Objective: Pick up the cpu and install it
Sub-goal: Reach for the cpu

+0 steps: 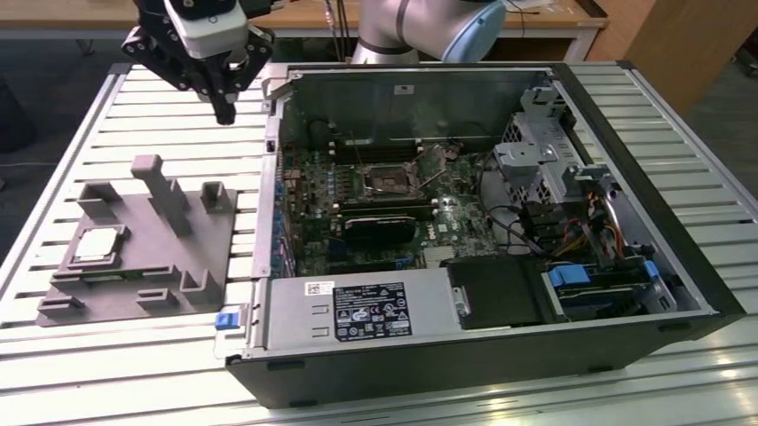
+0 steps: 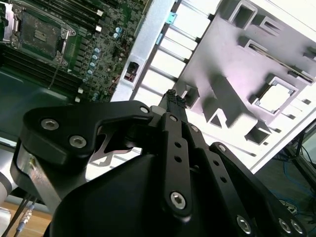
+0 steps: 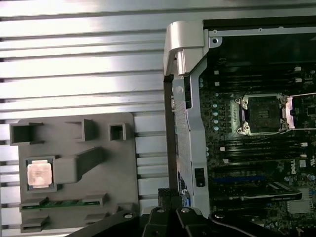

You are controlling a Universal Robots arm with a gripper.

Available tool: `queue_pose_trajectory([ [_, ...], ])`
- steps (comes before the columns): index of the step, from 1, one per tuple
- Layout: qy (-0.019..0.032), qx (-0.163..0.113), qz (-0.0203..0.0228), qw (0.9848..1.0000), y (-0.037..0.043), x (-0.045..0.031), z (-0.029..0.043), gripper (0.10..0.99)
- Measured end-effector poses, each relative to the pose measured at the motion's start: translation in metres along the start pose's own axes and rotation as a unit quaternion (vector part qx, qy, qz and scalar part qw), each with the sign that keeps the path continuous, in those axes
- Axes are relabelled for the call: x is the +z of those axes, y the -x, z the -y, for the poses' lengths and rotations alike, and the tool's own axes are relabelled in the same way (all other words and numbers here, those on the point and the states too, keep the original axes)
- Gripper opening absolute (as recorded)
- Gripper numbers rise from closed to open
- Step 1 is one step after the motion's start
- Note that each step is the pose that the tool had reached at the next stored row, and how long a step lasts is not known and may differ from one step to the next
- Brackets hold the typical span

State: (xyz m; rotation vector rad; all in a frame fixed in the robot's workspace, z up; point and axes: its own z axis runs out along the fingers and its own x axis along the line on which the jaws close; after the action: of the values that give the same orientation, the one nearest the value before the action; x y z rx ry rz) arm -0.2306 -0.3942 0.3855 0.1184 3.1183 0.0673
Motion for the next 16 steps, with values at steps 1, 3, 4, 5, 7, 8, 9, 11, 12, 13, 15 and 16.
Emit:
queue_pose_trajectory([
  [1, 0.0000, 0.000, 0.0000, 1.0000, -0.0007, 0.0001, 0.0001, 0.106],
  [3, 0.0000, 0.000, -0.0001, 1.0000, -0.0019, 0.0003, 0.0002, 0.106],
  [4, 0.0000, 0.000, -0.0001, 1.0000, -0.0026, 0.0004, 0.0002, 0.106],
  [5, 0.0000, 0.000, -0.0002, 1.0000, -0.0033, 0.0004, 0.0003, 0.106],
  [7, 0.0000, 0.000, -0.0003, 1.0000, -0.0048, 0.0005, 0.0004, 0.106],
  [8, 0.0000, 0.000, -0.0003, 1.0000, -0.0055, 0.0006, 0.0004, 0.106],
  [9, 0.0000, 0.000, -0.0003, 1.0000, -0.0063, 0.0007, 0.0005, 0.106],
  [11, 0.0000, 0.000, -0.0004, 1.0000, -0.0077, 0.0009, 0.0006, 0.106],
  [12, 0.0000, 0.000, -0.0004, 1.0000, -0.0084, 0.0010, 0.0007, 0.106],
  [13, 0.0000, 0.000, -0.0004, 1.0000, -0.0091, 0.0010, 0.0007, 0.106],
  [15, 0.0000, 0.000, -0.0005, 1.0000, -0.0106, 0.0012, 0.0009, 0.106],
  [16, 0.0000, 0.000, -0.0005, 1.0000, -0.0113, 0.0013, 0.0009, 0.106],
])
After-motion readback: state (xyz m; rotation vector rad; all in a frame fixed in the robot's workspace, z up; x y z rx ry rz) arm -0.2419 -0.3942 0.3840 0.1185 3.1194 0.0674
